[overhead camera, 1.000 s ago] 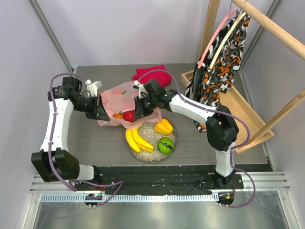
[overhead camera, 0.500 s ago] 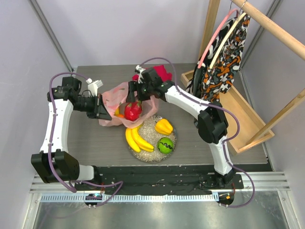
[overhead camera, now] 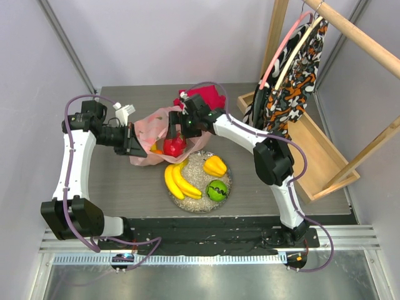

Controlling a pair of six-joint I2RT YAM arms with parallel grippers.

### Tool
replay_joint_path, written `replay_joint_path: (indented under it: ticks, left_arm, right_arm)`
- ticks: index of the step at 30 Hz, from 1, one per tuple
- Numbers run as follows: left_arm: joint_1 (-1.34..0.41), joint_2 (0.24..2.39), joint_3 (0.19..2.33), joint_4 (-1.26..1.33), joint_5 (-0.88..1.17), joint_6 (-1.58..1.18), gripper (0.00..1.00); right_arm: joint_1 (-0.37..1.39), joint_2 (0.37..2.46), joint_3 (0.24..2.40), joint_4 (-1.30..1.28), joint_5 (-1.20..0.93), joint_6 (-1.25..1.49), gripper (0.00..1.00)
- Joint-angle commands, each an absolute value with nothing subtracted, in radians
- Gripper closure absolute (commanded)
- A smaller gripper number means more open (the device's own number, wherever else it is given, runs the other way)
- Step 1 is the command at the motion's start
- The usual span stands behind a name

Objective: Take the fake fruits out of the plastic bag

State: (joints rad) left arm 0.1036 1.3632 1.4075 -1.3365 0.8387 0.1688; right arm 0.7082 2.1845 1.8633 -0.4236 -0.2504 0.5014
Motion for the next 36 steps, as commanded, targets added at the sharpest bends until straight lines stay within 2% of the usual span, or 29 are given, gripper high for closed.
replay_joint_path:
  ticks: [1,7,13,19,20,21,22,23,26,33,36]
  left_arm:
    - [0.095,1.361,1.436,-1.436,0.887,0.186,0.99]
    - [0.089,1.377,1.436,-1.437,0.896,0.187,0.99]
    - [0.086,1.381,1.434,-1.439,0.896,0.189,0.99]
    - [0.086,1.393,1.440,-1.440,0.881,0.190,0.99]
    - [0.086,1.394,1.442,-1.445,0.879,0.193,0.99]
    - [0.084,1.397,1.443,-1.450,0.877,0.195,0.99]
    - [0.086,1.397,1.448,-1.453,0.874,0.199,0.99]
    - [0.084,1.397,1.450,-1.453,0.870,0.199,0.99]
    - [0.086,1.394,1.448,-1.454,0.865,0.199,0.99]
    - [0.086,1.414,1.463,-1.417,0.864,0.187,0.99]
    - [0.084,1.428,1.489,-1.416,0.868,0.186,0.99]
  right_arm:
    - [0.719,2.137,1.855,-0.434,-0.267,0.531,0.00]
    - [0.735,2.144,1.795,-0.437,-0.249,0.583,0.00]
    - [0.745,2.264,1.916,-0.449,-0.244,0.632,0.00]
    - [0.749,2.342,1.940,-0.391,-0.285,0.689,0.03]
    - [0.744,2.358,1.939,-0.385,-0.307,0.689,0.11]
    - [0.733,2.358,1.933,-0.368,-0.327,0.683,0.25]
    - [0.727,2.358,1.918,-0.347,-0.342,0.669,0.34]
    - [0.718,2.350,1.914,-0.318,-0.357,0.658,0.52]
    - [0.693,2.323,1.917,-0.293,-0.400,0.612,0.71]
    - [0.660,2.169,1.870,-0.327,-0.475,0.548,0.89]
    - [0.660,2.117,1.812,-0.319,-0.476,0.554,0.89]
